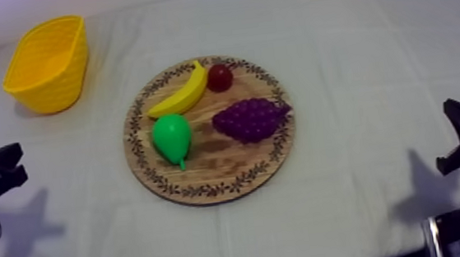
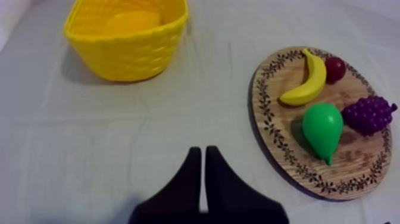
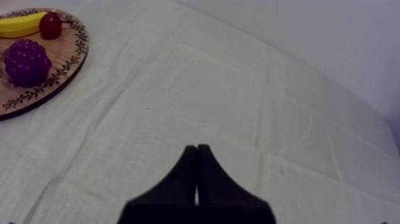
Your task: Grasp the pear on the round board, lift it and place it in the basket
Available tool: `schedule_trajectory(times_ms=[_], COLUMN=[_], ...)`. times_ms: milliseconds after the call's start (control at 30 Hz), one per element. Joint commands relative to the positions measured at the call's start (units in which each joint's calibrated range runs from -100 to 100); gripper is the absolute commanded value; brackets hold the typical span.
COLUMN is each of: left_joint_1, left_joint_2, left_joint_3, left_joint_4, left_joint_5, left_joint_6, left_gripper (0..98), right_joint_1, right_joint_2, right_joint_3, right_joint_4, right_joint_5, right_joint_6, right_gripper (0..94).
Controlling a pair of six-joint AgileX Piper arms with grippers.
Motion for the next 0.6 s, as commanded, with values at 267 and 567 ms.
schedule_trajectory(times_ms=[267,567], left_joint_1=[1.3,1.8], left_joint_2=[18.0,33.2], left_joint_3=[-19.1,-33.4], left_joint_4=[-0.06,-0.12], left_joint_5=[15.3,29.9], left_joint_6=[-0.6,4.5], left_gripper=[0.0,0.0], right_joint_1=[0.0,0.0], right_joint_2=[0.0,0.0], right_joint_3=[0.0,0.0], right_joint_4=[0.0,0.0], right_joint_5=[0.0,0.0], right_joint_6=[0.0,0.0], right_gripper=[0.2,0.2])
